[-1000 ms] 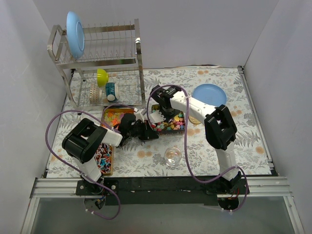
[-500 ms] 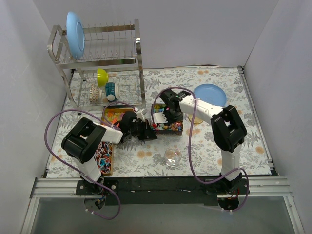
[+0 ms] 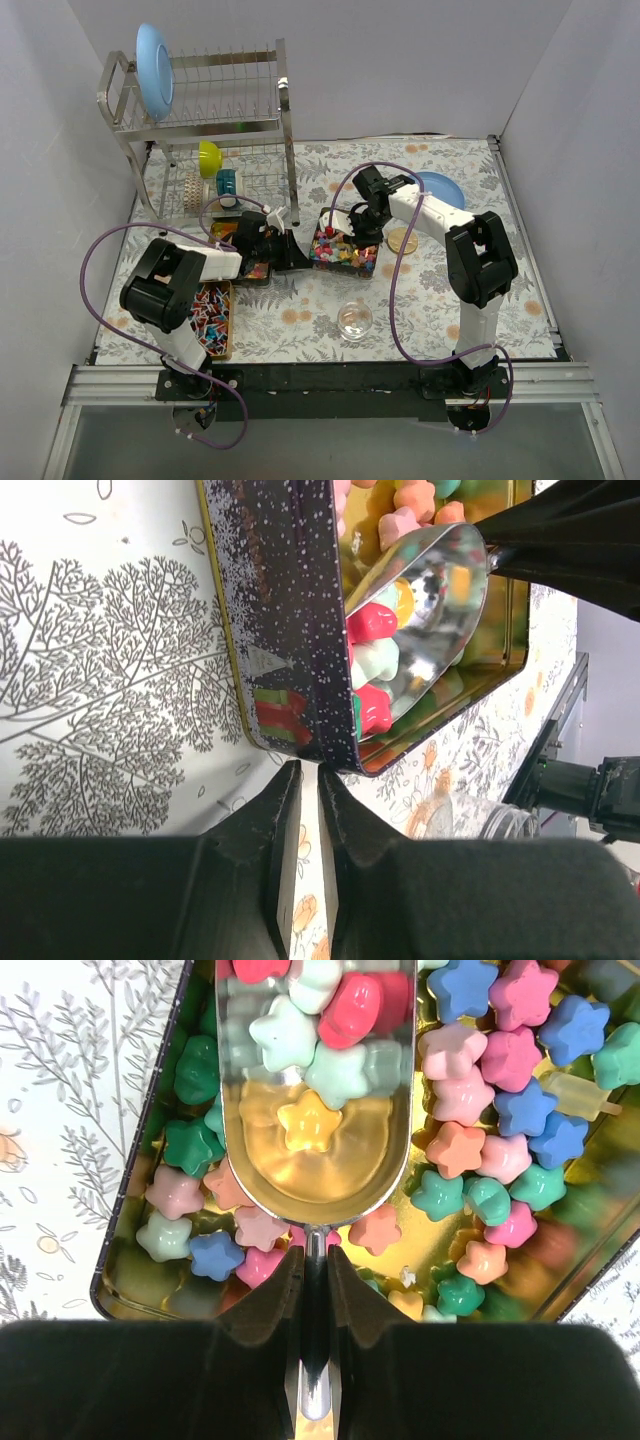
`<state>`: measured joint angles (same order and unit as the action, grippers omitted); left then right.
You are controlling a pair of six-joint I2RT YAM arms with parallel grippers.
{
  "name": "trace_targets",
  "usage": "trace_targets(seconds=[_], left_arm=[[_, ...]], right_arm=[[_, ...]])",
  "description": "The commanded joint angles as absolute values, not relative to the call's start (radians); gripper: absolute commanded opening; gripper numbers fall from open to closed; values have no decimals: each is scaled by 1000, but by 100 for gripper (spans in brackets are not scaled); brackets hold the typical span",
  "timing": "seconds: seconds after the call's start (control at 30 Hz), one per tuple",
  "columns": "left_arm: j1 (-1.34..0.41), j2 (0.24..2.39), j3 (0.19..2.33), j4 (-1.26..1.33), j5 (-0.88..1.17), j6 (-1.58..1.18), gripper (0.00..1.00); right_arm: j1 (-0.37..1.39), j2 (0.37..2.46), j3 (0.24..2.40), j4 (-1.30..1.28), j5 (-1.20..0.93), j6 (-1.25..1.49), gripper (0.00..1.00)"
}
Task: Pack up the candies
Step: Scoop the fake candies from the storage box.
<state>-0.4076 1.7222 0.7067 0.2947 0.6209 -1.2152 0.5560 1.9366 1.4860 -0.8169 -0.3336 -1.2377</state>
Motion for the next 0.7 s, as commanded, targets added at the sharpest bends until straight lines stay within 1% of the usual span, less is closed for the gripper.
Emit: trace_targets(seconds=[0.0,0.17,0.33,0.67], left_arm=[[-397,1648,723,238,664,-1161,13],[-396,1614,701,230,673,-1163,13],[-396,1598,693,213,678,-1146,14],[-396,1592,709,173,690,-1115,14]], right_arm=[[557,1911,1500,-853,-456,-1256,1],[543,1911,1506,-856,-452,-1238,1],[511,1919,1520,-865,-506,-1203,1],[451,1913,1536,-882,-502,-1204,1]])
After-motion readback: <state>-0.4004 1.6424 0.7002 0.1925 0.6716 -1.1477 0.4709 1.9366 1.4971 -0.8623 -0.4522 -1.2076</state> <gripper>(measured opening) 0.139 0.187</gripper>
